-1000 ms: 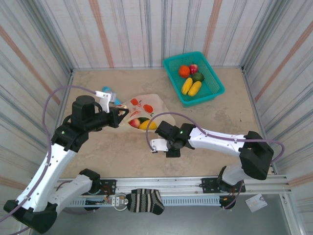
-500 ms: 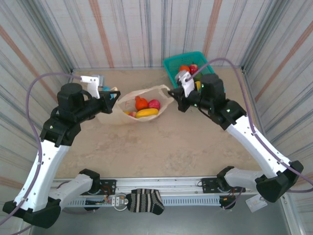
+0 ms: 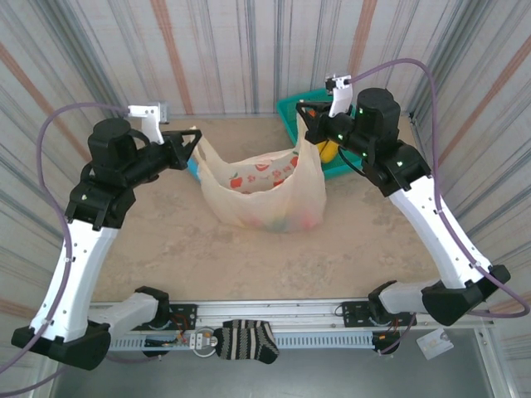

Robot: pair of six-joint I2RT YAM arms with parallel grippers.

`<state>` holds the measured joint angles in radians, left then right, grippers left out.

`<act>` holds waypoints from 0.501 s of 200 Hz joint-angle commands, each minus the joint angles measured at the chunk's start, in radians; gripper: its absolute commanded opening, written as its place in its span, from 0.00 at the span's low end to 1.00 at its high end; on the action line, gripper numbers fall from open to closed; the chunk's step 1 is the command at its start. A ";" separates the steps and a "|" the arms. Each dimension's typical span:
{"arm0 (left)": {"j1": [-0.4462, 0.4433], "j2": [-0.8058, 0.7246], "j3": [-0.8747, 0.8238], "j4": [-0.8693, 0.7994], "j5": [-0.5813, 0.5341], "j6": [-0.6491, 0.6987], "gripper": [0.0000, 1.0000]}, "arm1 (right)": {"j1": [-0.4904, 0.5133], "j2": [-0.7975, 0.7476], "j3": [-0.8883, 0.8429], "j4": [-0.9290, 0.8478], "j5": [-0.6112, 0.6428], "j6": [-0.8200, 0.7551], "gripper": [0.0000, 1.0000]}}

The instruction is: Place the fake fruits into the plastic bag and tie a complex knot

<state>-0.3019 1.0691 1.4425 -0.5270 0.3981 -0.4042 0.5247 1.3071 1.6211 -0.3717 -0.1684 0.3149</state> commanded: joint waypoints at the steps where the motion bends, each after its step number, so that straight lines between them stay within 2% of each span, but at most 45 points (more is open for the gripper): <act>1: 0.007 0.013 0.007 0.056 0.079 -0.027 0.00 | -0.003 -0.020 0.003 -0.033 0.042 0.047 0.00; 34: 0.007 0.013 -0.067 0.153 0.161 -0.071 0.00 | -0.027 -0.039 -0.093 -0.025 0.052 0.044 0.00; 74: 0.006 0.006 -0.115 0.233 0.179 -0.120 0.00 | -0.067 -0.039 -0.111 -0.037 0.006 0.061 0.00; 86: 0.006 0.005 -0.123 0.249 0.184 -0.130 0.00 | -0.071 -0.033 -0.103 -0.045 -0.005 0.057 0.08; 100: 0.007 0.005 -0.134 0.265 0.190 -0.142 0.00 | -0.072 -0.045 -0.114 -0.027 -0.014 0.028 0.27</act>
<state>-0.3019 1.0901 1.3289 -0.3466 0.5488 -0.5041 0.4587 1.2835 1.5051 -0.4042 -0.1516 0.3550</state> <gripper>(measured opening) 0.048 0.125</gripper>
